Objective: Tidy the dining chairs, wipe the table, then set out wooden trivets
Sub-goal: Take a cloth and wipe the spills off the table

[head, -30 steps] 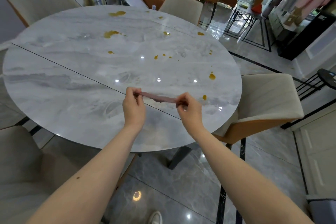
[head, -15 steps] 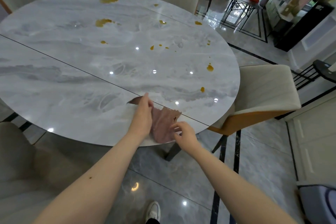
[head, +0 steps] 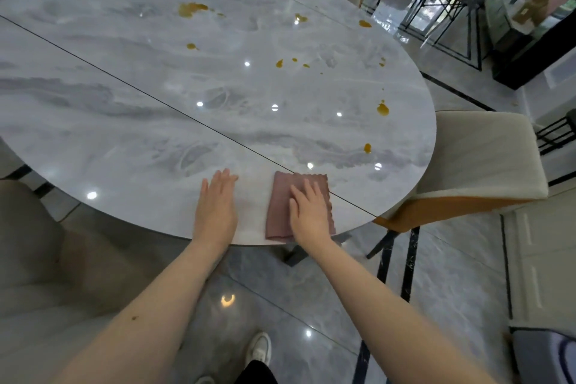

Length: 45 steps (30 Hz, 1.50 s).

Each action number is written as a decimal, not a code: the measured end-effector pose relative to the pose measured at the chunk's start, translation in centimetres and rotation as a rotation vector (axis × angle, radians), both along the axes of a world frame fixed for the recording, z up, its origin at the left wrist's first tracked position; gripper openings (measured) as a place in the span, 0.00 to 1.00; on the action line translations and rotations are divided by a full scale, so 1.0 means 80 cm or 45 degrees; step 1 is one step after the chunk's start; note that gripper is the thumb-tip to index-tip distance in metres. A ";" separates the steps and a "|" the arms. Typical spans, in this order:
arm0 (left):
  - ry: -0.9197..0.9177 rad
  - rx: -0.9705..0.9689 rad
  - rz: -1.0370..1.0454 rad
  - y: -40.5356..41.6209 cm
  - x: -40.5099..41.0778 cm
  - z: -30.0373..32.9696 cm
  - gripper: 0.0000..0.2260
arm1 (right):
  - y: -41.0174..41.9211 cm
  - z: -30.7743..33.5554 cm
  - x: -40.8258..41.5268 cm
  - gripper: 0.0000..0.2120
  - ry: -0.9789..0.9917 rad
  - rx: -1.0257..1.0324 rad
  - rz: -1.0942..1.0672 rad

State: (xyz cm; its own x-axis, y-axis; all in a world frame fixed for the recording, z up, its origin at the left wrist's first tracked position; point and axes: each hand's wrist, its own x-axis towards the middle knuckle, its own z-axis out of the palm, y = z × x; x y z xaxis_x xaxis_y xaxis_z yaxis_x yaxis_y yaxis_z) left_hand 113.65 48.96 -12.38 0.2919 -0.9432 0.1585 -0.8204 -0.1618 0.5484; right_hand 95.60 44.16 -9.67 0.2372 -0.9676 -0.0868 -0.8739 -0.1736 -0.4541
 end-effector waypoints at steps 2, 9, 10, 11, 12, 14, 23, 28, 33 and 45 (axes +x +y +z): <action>-0.094 0.041 0.110 0.006 0.019 -0.013 0.22 | -0.006 -0.021 0.017 0.25 0.180 0.083 0.021; -0.092 0.108 0.344 0.040 0.076 -0.043 0.18 | -0.017 -0.053 0.120 0.33 0.334 -0.033 0.011; -0.084 0.101 0.344 0.045 0.081 -0.045 0.18 | -0.012 -0.052 0.145 0.33 0.331 -0.060 0.056; -0.078 0.086 0.333 0.046 0.084 -0.046 0.17 | -0.006 -0.052 0.166 0.32 0.302 -0.091 0.089; -0.088 0.084 0.319 0.047 0.086 -0.046 0.17 | 0.002 -0.052 0.180 0.31 0.268 -0.091 0.155; -0.136 0.103 0.288 0.049 0.085 -0.046 0.17 | 0.024 -0.051 0.175 0.30 0.279 -0.054 0.364; -0.139 0.060 0.310 0.048 0.080 -0.048 0.16 | -0.017 -0.051 0.021 0.30 0.444 0.006 0.037; -0.159 0.049 0.308 0.046 0.085 -0.052 0.16 | -0.033 -0.055 0.141 0.28 0.356 0.000 0.081; -0.173 0.092 0.292 0.047 0.085 -0.047 0.17 | 0.028 -0.051 0.148 0.31 0.272 -0.080 0.410; -0.097 0.211 0.190 0.021 0.032 -0.006 0.24 | -0.009 -0.013 -0.084 0.19 -0.102 -0.023 0.164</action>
